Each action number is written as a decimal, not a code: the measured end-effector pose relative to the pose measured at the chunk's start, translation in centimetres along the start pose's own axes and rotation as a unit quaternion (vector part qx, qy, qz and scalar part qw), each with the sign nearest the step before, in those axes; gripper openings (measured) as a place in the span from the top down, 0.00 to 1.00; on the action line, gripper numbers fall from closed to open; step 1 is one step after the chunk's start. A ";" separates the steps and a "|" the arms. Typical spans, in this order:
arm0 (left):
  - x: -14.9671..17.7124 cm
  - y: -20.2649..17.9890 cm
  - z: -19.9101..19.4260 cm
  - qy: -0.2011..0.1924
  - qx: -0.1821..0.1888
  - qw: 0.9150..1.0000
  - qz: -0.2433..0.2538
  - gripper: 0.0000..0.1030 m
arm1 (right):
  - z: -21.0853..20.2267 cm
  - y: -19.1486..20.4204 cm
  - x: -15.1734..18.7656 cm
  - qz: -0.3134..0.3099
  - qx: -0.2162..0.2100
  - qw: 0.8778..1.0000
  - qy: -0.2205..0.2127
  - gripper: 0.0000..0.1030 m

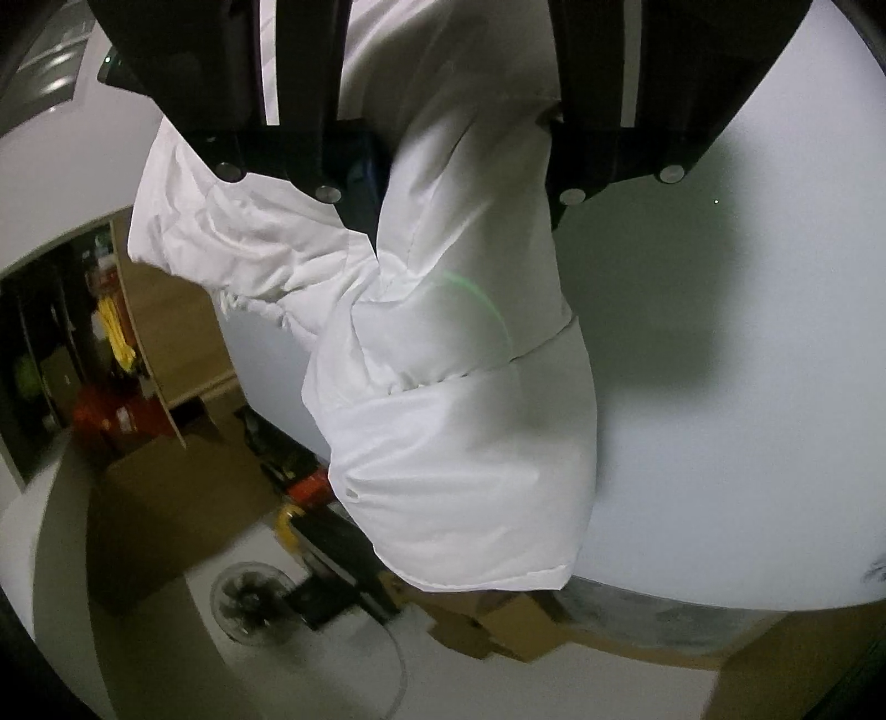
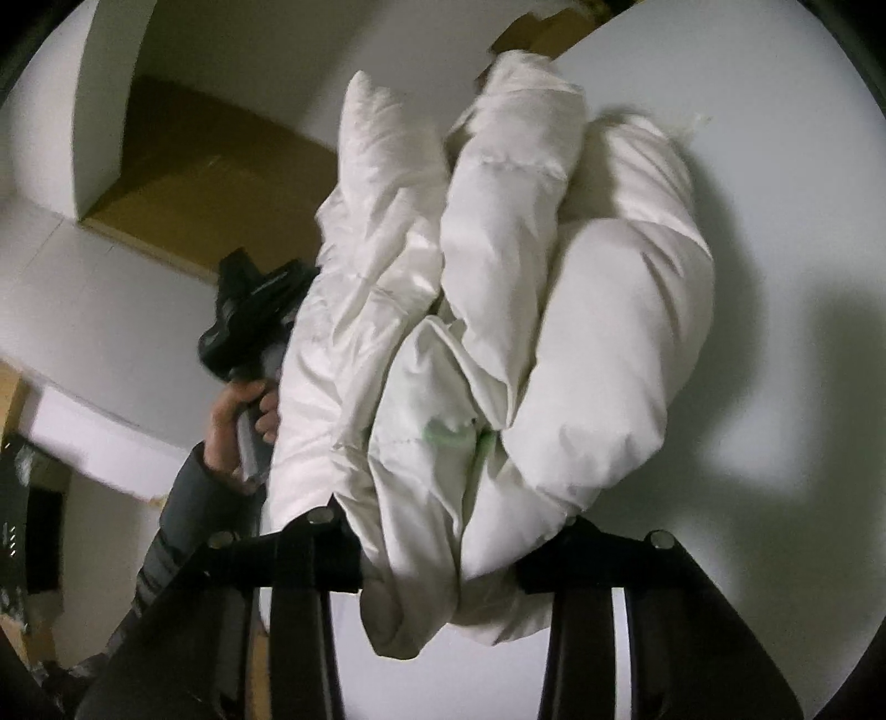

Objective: Fold large clothes

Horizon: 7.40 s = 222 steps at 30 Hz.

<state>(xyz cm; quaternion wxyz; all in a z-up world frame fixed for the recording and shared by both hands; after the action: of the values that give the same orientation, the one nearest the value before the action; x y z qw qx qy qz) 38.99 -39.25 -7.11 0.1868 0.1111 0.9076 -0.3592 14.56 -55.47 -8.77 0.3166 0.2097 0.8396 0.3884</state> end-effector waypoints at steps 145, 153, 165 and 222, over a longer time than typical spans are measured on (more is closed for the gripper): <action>35.6 -7.8 -30.2 -0.250 -0.312 0.909 0.122 0.18 | -11.0 20.3 13.5 -0.333 0.294 0.881 -0.164 0.00; 35.6 -7.7 -30.8 -0.252 -0.306 0.911 0.114 0.18 | -11.0 20.3 13.5 -0.334 0.295 0.880 -0.165 0.00; 34.6 -6.7 -32.1 -0.265 -0.321 0.904 0.099 0.18 | -10.8 20.4 13.9 -0.337 0.294 0.880 -0.161 0.00; 33.3 -5.8 -32.5 -0.271 -0.308 0.906 0.104 0.18 | -10.7 20.2 13.9 -0.330 0.296 0.883 -0.155 0.00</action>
<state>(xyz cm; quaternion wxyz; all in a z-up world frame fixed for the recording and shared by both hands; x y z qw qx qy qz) -1.56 -18.64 4.32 0.4869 0.0403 0.8707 -0.0566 -0.59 -40.36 7.26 0.4758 0.0618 0.8764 -0.0422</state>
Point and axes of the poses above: each gripper's, at about its wrist camera, not at the fingertips, and z roughly the way its jaws point, y to its left, x to its underside, the point moved 3 cm from there along z, roughly the way its jaws point, and after that the axes turned 2 degrees about -y, right-handed, at the moved point
